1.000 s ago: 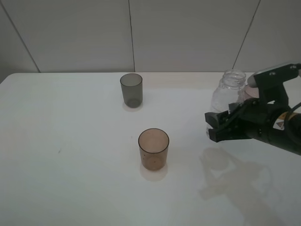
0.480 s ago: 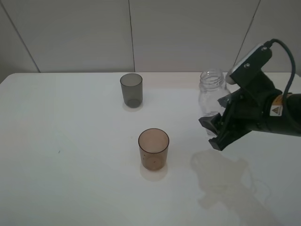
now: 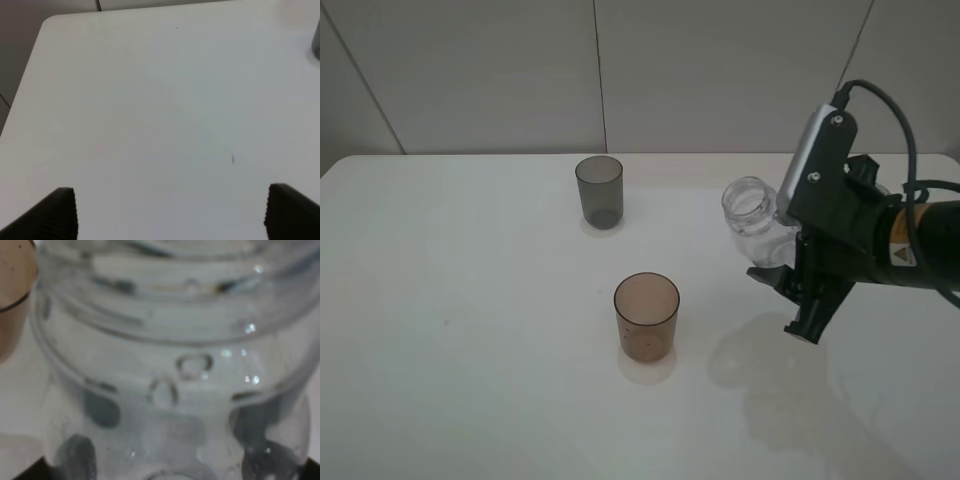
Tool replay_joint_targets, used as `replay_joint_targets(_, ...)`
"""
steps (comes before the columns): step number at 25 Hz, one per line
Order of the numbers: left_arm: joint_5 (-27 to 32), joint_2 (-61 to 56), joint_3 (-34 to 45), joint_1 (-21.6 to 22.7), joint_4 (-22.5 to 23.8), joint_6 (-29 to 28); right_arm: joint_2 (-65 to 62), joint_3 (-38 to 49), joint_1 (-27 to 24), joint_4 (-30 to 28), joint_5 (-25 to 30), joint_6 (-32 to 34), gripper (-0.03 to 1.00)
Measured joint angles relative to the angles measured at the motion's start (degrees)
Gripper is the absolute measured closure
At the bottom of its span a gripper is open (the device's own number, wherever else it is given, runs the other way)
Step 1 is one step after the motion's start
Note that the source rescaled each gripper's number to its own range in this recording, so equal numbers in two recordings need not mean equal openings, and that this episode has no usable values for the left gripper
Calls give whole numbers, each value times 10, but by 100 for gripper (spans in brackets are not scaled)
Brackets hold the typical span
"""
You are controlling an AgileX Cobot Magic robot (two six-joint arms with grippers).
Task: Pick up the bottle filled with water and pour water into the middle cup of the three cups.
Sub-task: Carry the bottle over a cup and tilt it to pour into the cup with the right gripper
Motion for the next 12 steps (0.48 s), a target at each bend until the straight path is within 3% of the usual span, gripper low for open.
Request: replay_joint_targets(12,0,0,0,0,0,0,69,-64,0,-143,24,0,97)
